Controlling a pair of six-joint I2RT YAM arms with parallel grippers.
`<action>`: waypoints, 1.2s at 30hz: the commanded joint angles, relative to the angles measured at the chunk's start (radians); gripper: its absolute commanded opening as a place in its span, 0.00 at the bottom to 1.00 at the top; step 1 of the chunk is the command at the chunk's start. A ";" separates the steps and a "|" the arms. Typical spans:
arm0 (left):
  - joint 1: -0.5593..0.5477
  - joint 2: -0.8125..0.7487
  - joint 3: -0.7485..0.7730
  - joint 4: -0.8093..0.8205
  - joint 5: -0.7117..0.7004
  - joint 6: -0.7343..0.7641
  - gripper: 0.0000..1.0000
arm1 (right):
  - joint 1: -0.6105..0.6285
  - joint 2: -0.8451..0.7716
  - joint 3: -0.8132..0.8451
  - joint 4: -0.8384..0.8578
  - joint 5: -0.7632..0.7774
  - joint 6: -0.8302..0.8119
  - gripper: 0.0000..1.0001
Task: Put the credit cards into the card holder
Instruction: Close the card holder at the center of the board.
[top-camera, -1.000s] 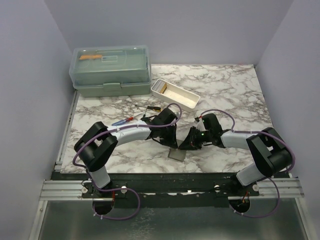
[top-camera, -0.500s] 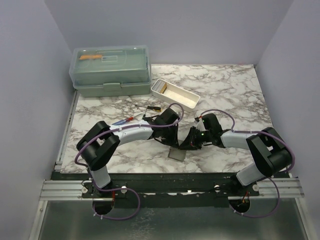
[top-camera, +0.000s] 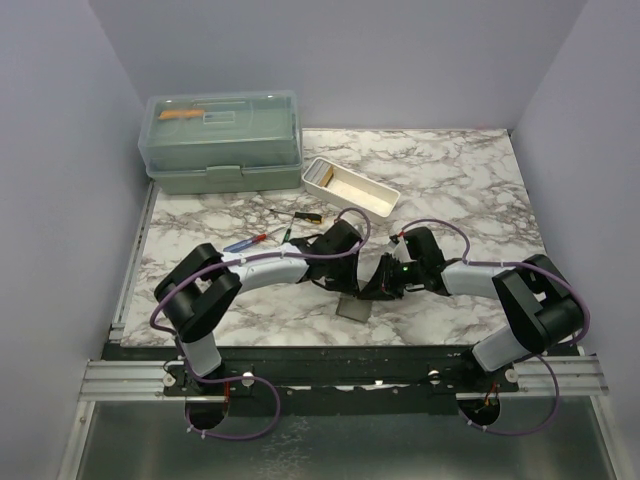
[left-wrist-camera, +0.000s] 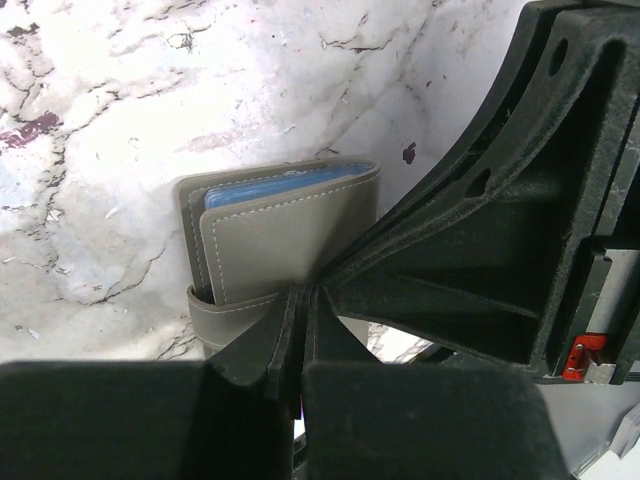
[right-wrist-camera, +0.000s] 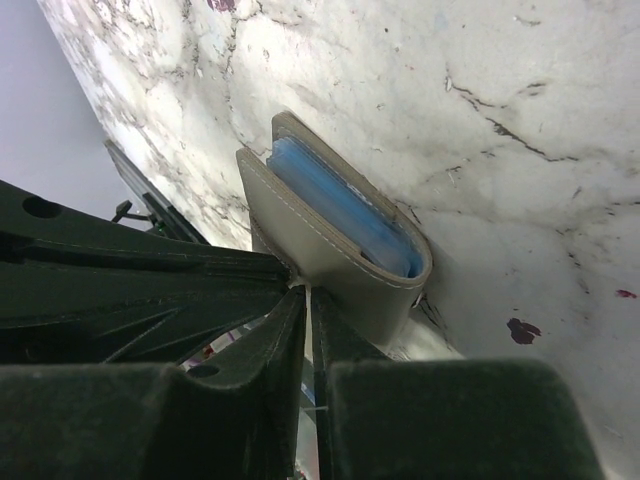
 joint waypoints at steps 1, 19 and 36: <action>-0.033 0.040 -0.084 -0.049 -0.059 -0.002 0.00 | 0.020 0.035 -0.019 -0.044 0.111 -0.025 0.14; -0.071 -0.026 -0.347 0.148 -0.156 -0.031 0.00 | 0.020 0.036 -0.009 -0.044 0.117 -0.025 0.13; -0.078 -0.058 -0.323 0.163 -0.172 -0.064 0.00 | 0.021 0.003 -0.002 -0.080 0.133 -0.028 0.08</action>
